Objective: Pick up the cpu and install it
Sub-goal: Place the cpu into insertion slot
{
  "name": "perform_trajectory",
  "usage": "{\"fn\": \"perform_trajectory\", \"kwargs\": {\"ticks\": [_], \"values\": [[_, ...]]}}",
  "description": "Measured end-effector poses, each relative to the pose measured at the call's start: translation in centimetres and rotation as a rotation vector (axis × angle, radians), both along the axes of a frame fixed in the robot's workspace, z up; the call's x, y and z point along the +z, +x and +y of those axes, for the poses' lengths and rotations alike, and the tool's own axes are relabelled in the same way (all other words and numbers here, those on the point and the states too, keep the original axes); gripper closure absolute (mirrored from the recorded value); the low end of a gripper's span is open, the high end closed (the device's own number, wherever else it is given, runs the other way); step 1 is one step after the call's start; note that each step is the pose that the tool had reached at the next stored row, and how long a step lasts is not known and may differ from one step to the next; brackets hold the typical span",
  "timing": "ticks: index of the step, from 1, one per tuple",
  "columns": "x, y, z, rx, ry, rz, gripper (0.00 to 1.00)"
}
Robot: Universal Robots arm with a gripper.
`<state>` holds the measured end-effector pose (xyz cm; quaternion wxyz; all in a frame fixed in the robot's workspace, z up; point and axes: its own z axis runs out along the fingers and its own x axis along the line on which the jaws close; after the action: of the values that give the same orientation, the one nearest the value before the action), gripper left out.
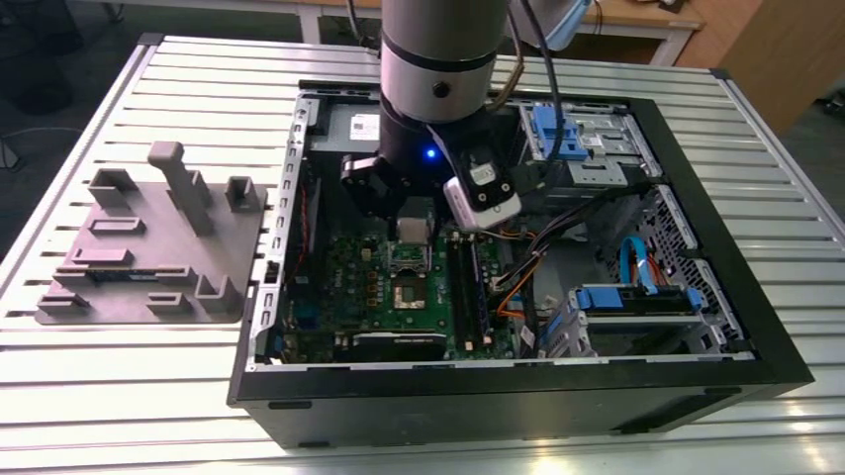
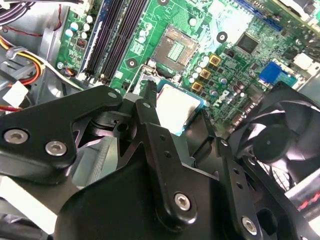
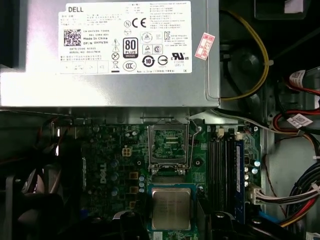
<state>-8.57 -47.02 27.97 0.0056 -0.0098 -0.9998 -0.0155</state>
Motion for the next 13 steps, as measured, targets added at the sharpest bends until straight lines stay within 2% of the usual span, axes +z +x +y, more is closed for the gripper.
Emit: {"fn": "perform_trajectory", "kwargs": {"ticks": [5, 11, 13], "values": [[-0.92, 0.01, -0.36, 0.006, 0.0001, 0.0011, 0.53], [-2.01, 0.01, -0.4, 0.006, 0.0, 0.0011, 0.53], [-2.09, 0.01, -0.4, 0.006, 0.0, 0.0012, 0.53]]}}
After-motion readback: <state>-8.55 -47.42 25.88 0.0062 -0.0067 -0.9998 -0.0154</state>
